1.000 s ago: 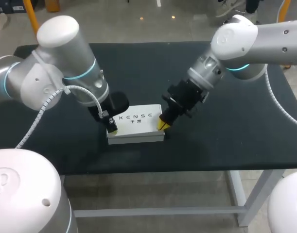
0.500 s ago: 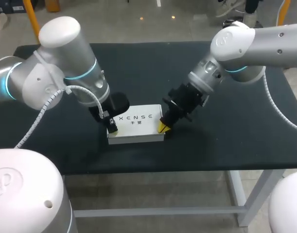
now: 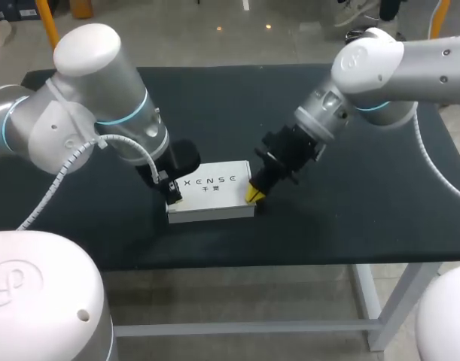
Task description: Assemble the packaging by folding the flat box into shape, placing the metal phone stand inside, and closing the box properly
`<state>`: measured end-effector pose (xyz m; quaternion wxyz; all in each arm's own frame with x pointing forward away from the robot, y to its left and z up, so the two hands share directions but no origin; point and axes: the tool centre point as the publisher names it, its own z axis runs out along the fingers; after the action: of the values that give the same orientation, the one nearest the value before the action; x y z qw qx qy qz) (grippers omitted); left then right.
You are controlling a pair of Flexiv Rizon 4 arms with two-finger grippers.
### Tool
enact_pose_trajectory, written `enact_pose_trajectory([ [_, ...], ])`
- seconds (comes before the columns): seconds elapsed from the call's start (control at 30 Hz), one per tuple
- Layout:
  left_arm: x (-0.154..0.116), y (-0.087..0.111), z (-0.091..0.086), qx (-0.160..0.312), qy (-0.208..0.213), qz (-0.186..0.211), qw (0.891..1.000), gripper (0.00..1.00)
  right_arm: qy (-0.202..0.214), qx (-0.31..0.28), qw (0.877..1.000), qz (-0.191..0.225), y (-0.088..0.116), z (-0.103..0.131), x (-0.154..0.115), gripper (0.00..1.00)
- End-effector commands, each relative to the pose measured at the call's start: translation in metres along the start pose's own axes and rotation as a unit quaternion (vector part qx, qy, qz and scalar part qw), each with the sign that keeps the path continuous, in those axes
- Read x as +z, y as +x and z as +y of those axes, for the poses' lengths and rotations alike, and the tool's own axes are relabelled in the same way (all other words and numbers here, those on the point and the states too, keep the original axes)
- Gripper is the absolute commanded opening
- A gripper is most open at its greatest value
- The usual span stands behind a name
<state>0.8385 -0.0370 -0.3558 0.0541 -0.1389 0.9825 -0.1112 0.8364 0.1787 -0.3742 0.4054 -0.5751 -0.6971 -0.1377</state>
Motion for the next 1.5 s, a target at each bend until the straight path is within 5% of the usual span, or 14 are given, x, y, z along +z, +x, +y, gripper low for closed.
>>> enact_pose_trajectory([
  [0.03, 0.011, -0.006, -0.001, -0.001, -0.002, 0.011, 1.000, 0.00, 0.011, 0.010, 1.000, 0.004, -0.008, 0.008, 0.008, 0.00],
  [0.33, 0.028, -0.009, 0.003, -0.011, -0.002, 0.037, 0.999, 0.00, 0.022, 0.024, 0.999, 0.013, -0.021, 0.014, 0.011, 0.00],
  [0.6, -0.006, 0.005, -0.009, -0.033, 0.000, 0.021, 0.999, 0.00, -0.013, -0.023, 0.999, 0.018, 0.004, -0.006, -0.019, 0.00],
  [0.67, -0.015, 0.009, -0.015, -0.050, -0.007, 0.025, 0.998, 0.44, -0.029, -0.034, 0.999, 0.017, 0.009, -0.010, -0.029, 0.00],
  [0.73, -0.023, 0.013, -0.019, -0.065, -0.008, 0.032, 0.997, 1.00, -0.046, -0.047, 0.998, 0.017, 0.012, -0.014, -0.040, 0.00],
  [0.8, -0.029, 0.017, -0.024, -0.089, -0.016, 0.039, 0.995, 1.00, -0.061, -0.060, 0.996, 0.016, 0.014, -0.017, -0.051, 0.00],
  [1.0, -0.041, 0.031, -0.036, -0.167, -0.042, 0.072, 0.982, 1.00, -0.118, -0.096, 0.988, 0.007, 0.014, -0.024, -0.082, 0.45],
  [1.03, -0.041, 0.034, -0.037, -0.189, -0.046, 0.081, 0.978, 1.00, -0.131, -0.100, 0.986, 0.005, 0.013, -0.024, -0.087, 0.58],
  [1.1, -0.042, 0.038, -0.038, -0.207, -0.055, 0.087, 0.973, 1.00, -0.154, -0.113, 0.982, -0.002, 0.012, -0.026, -0.094, 1.00],
  [1.23, -0.043, 0.049, -0.040, -0.267, -0.079, 0.105, 0.955, 1.00, -0.228, -0.150, 0.961, -0.037, 0.008, -0.032, -0.107, 1.00],
  [1.3, -0.041, 0.053, -0.041, -0.336, -0.118, 0.077, 0.931, 1.00, -0.249, -0.148, 0.956, -0.047, 0.005, -0.032, -0.117, 1.00],
  [1.5, -0.041, 0.053, -0.041, -0.336, -0.118, 0.077, 0.931, 1.00, -0.249, -0.147, 0.956, -0.044, 0.002, -0.032, -0.123, 1.00],
])
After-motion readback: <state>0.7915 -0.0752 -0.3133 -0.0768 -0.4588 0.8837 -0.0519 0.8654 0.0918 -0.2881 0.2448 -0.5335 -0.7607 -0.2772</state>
